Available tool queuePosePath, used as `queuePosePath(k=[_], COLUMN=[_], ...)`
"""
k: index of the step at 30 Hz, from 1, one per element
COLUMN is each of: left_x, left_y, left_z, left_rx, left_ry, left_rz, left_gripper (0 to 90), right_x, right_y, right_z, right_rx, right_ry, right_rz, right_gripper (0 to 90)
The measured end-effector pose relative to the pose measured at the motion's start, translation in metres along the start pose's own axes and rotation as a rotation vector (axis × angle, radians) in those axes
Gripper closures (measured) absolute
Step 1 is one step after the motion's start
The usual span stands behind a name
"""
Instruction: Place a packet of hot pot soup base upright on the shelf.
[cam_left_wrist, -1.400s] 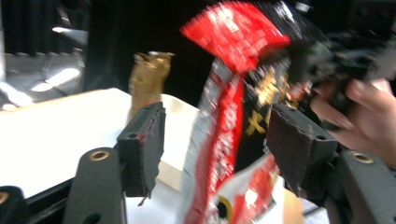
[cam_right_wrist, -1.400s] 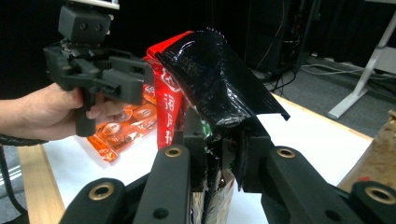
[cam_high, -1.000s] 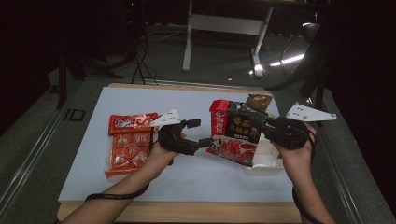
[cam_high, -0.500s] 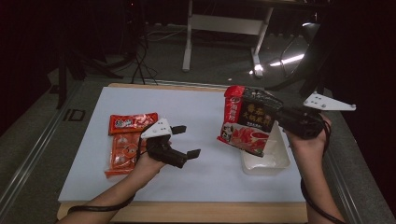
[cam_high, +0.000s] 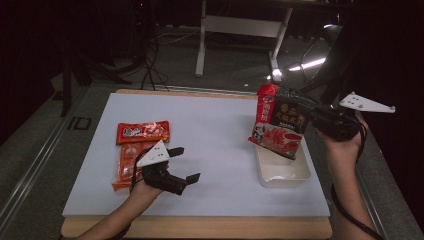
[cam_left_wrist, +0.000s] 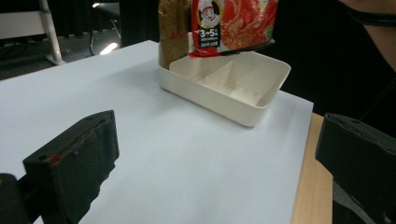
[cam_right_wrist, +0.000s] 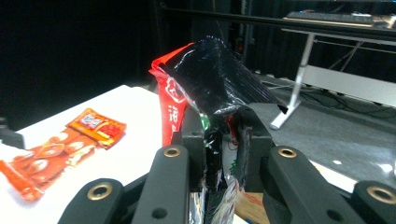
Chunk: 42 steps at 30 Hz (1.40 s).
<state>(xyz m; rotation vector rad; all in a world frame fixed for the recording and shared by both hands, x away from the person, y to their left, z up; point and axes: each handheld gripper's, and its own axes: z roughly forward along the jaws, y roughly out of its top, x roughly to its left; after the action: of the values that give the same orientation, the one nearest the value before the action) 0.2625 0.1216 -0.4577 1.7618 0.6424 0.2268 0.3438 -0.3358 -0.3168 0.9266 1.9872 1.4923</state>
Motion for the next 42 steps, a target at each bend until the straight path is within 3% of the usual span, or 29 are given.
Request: queuePosePath(k=[4, 16, 25, 36, 42], left_x=[-0.002, -0.017, -0.015, -0.009, -0.009], left_y=[-0.010, -0.031, -0.043, -0.051, -0.052], left_z=[-0.010, -0.033, -0.045, -0.045, -0.044], left_rx=[0.003, 0.040, 0.030, 0.024, 0.027], left_ry=[-0.013, 0.016, 0.057, 0.087, 0.090], left_rz=[-0.036, -0.021, -0.045, -0.048, -0.036], left_gripper=[0.2, 0.2, 0.2, 0.2, 0.2], right_x=[-0.012, -0.046, -0.066, -0.069, -0.068], right_y=[-0.004, -0.015, -0.027, -0.038, -0.044], right_z=[0.000, 0.007, 0.023, 0.050, 0.053], right_rx=[0.001, 0.018, 0.048, 0.127, 0.107], right_ry=[-0.017, -0.031, -0.013, 0.013, 0.055], right_rz=[0.020, 0.041, 0.062, 0.035, 0.041], right_gripper=[76.6, 76.6, 76.7, 76.3, 75.7])
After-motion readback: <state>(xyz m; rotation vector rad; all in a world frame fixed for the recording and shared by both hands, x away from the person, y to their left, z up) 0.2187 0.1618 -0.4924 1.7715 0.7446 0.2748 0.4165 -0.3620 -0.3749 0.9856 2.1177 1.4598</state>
